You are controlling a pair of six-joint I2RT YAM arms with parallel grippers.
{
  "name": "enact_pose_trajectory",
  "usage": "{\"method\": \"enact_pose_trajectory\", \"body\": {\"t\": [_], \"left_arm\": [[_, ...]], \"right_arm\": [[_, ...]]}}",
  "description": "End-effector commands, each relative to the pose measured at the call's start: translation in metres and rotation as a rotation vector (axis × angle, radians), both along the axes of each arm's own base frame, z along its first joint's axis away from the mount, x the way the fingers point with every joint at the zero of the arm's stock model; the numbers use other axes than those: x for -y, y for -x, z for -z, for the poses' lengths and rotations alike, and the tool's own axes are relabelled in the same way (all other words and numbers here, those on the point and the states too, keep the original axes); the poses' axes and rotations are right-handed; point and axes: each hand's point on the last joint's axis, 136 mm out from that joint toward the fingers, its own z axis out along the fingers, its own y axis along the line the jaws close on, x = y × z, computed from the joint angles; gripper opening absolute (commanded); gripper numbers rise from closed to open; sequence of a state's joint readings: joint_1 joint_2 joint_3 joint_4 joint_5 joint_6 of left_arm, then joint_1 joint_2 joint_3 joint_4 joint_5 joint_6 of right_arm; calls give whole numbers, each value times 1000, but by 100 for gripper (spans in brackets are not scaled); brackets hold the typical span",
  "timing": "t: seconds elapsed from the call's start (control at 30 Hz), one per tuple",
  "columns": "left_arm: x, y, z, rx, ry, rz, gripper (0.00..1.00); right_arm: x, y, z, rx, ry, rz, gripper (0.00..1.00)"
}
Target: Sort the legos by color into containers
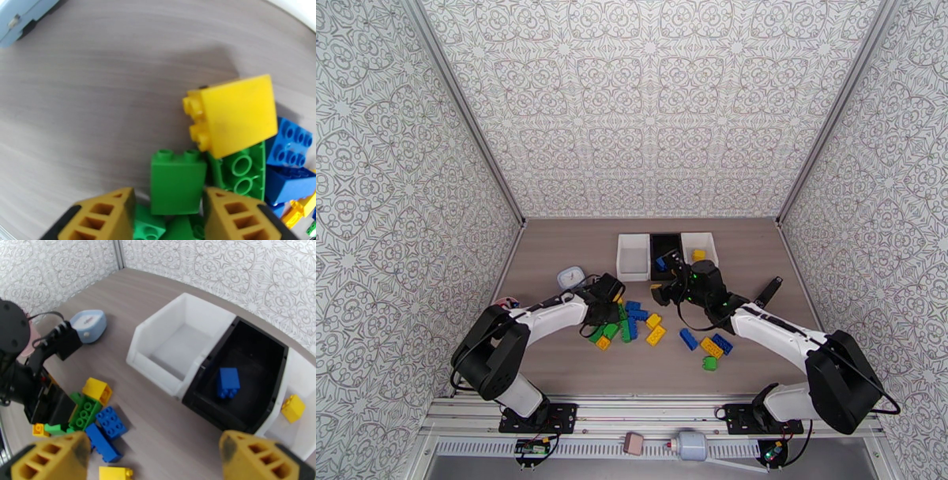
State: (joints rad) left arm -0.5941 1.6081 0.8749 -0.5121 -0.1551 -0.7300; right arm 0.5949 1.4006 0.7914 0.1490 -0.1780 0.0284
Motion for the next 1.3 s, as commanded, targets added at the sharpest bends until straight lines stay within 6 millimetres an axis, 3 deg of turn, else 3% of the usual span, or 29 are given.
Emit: {"method": "enact_pose_trajectory", "body": {"t": [0.0,0.43,0.67,0.77,0.97,1.13,1.27], "left_arm": [[-6,6,11,-20,-36,-4,48],[0,3,19,-30,-30,13,46],[1,2,15,-23,-30,22,38],[1,-1,5,2,-23,22,35],[11,-17,-37,110,22,33,35],[25,-43,-72,195,55,54,32],[39,-71,-88,241,66,83,31]], "right_arm": [[-3,6,7,-26,-5,-21,90],[-2,8,5,-28,-13,-18,90],[-2,9,2,-21,-19,-17,90],[-2,9,-1,-15,-22,-17,90],[0,8,-9,3,-22,-14,90],[1,7,-13,17,-7,-8,90],[4,7,-16,27,-2,-2,90]]}}
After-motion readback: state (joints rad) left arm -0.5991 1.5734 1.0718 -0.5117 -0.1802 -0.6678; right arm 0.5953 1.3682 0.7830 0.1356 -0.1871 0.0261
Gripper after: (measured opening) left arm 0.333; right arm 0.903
